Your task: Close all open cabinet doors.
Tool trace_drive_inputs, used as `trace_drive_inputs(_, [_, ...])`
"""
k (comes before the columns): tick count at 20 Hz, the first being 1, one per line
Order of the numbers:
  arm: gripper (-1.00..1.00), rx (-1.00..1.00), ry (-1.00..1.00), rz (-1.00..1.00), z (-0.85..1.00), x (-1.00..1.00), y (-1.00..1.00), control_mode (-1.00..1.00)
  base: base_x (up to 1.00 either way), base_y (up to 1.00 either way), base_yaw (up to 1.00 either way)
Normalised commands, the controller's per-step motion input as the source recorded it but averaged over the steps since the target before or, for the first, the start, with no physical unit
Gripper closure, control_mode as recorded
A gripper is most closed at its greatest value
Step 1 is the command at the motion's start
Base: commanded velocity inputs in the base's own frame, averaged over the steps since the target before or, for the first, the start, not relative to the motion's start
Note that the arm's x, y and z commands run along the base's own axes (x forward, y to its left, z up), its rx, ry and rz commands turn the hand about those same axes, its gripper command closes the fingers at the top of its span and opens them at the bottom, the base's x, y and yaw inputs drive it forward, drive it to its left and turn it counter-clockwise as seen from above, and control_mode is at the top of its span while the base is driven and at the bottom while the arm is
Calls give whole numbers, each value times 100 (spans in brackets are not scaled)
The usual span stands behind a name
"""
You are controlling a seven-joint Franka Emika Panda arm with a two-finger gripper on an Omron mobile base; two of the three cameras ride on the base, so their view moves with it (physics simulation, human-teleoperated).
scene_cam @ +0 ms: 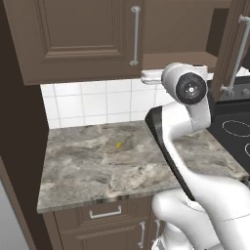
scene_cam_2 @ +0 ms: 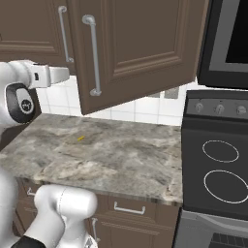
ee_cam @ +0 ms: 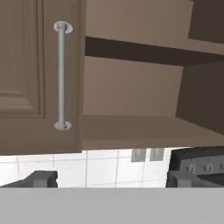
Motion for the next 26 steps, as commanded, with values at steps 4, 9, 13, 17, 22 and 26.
trace_drive_inputs(4, [-100, 2, 49, 0, 25, -100, 31, -100, 0, 0, 0])
trace_drive_inputs(9, [-100, 0, 27, 0, -8, -85, 26, -100, 0, 0, 0])
trace_drive_inputs(13, [-100, 0, 0, 0, 0, 0, 0, -100, 0, 0, 0])
trace_drive_inputs(17, [-100, 0, -3, 0, -53, -76, -20, -100, 0, 0, 0])
trace_drive_inputs(22, [-100, 0, -5, 3, -96, -100, -45, -100, 0, 0, 0])
trace_drive_inputs(26, [-100, 0, -13, 4, -63, -100, -42, -100, 0, 0, 0])
